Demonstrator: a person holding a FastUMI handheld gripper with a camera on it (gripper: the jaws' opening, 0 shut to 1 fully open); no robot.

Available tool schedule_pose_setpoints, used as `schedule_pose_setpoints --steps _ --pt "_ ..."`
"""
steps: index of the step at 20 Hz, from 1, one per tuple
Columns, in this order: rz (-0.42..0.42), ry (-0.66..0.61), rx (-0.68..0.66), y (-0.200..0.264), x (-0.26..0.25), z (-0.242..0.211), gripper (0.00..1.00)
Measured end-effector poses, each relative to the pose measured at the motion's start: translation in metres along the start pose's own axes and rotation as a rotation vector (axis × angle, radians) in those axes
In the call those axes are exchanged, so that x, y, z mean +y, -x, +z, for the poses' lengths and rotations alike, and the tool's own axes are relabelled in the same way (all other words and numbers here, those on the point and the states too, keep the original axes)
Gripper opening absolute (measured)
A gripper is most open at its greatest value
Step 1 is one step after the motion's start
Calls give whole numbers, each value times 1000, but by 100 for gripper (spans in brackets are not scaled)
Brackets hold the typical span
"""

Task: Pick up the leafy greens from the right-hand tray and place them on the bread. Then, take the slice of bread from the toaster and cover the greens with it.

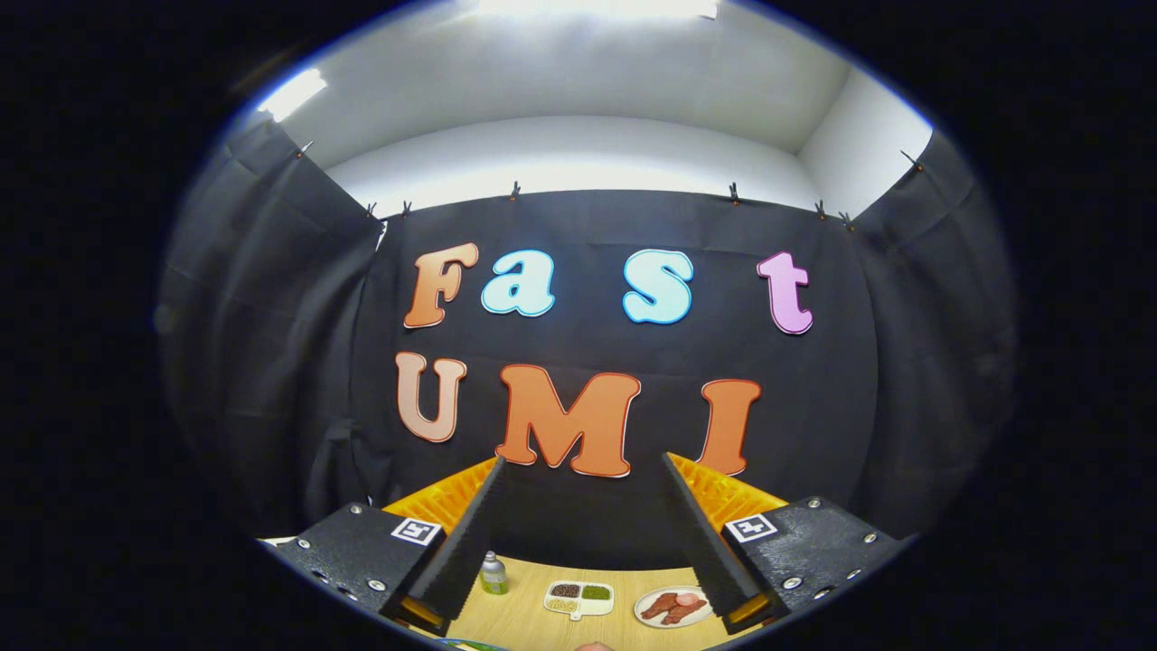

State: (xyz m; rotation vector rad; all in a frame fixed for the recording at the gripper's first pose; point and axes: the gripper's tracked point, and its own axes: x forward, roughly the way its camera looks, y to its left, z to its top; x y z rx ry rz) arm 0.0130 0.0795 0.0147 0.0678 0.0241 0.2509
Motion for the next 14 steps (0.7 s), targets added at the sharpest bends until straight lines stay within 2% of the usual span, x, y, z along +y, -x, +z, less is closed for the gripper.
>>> schedule_pose_setpoints --steps 5,9,14 --pt "-14 -17 -31 2 -1 18 99" --pt "-61 10 -34 0 -9 29 99" --pt "-64 18 -42 13 -13 32 99"
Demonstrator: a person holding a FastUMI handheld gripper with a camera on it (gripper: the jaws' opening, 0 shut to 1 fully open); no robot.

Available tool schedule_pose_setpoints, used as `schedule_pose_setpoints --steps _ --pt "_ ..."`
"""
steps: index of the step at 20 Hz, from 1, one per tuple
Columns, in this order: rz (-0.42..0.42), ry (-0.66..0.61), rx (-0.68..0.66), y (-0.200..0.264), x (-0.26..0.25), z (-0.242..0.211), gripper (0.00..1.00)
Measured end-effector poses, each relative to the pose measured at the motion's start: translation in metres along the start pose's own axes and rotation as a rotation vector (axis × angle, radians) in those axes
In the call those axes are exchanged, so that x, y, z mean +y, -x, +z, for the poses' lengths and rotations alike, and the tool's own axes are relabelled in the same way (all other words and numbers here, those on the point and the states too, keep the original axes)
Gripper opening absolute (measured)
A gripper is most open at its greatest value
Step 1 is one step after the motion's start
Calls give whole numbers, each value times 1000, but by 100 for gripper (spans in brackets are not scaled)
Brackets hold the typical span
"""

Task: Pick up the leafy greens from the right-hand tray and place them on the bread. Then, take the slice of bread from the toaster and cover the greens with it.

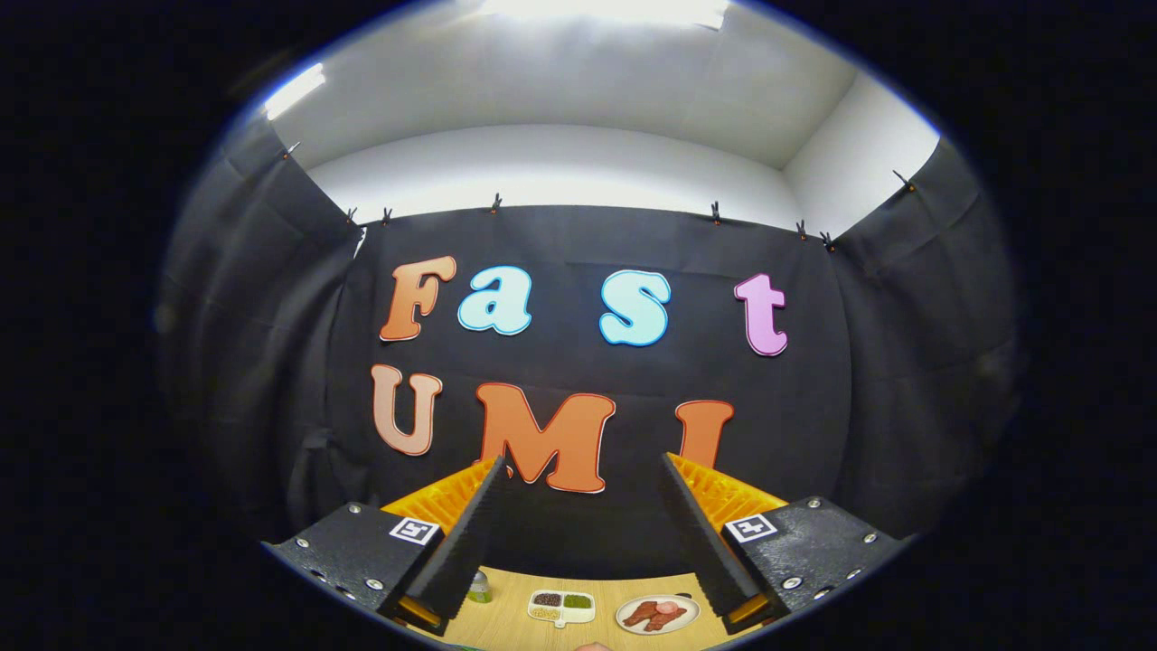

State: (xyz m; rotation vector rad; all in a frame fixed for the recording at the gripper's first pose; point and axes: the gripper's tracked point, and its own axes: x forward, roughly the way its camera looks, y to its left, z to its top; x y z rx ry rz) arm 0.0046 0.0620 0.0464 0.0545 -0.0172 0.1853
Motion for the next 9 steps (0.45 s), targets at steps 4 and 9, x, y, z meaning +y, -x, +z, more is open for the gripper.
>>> schedule_pose_setpoints --steps 4,9 --pt "9 -12 -1 3 2 1 99" --pt "11 -5 -1 3 3 0 99"
